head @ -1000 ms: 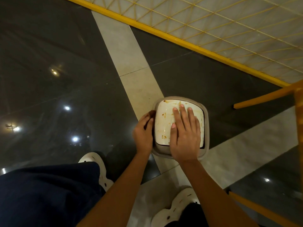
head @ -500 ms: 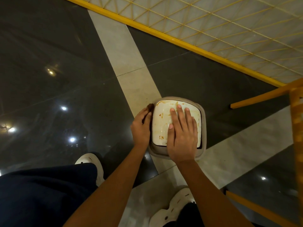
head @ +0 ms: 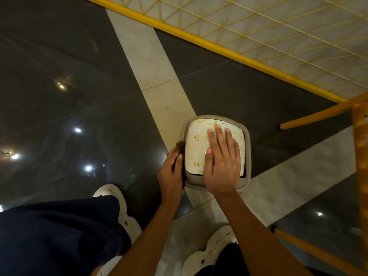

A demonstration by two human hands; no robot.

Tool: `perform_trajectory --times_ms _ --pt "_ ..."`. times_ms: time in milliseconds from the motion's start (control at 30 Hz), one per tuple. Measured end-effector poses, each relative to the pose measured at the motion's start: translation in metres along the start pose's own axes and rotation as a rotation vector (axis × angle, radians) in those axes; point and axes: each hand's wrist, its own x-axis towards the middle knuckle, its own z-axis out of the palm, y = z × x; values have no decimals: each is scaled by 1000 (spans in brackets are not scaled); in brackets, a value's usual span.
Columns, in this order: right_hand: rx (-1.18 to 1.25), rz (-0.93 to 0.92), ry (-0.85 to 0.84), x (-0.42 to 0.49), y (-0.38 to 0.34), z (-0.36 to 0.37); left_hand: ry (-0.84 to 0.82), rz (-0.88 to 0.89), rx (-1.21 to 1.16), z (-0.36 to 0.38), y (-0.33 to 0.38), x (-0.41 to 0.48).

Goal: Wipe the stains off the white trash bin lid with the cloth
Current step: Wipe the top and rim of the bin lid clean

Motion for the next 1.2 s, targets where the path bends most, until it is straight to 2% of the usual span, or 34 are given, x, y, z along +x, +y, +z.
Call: perform_trajectory --times_ms 100,233,367,600,733,933,1067,1200 --pt "9 5 1 0 -1 -1 38 -82 -41 -1 -8 -23" --pt "9 0 -3 0 -1 0 46 -46 3 3 7 2" --pt "10 4 1 1 0 0 72 -109 -14 10 12 11" --pt "4 1 3 0 -1 -1 185 -277 -213 8 19 -44" --pt "5 -6 5 1 -1 -1 187 -190 -217 12 25 -40" --pt "4 -6 4 1 0 -1 198 -253 -156 11 23 -24" --pt "2 -3 6 -1 0 -1 182 -215 -219 7 28 -46" --pt "-6 -7 2 0 0 0 193 -197 -159 10 26 -33"
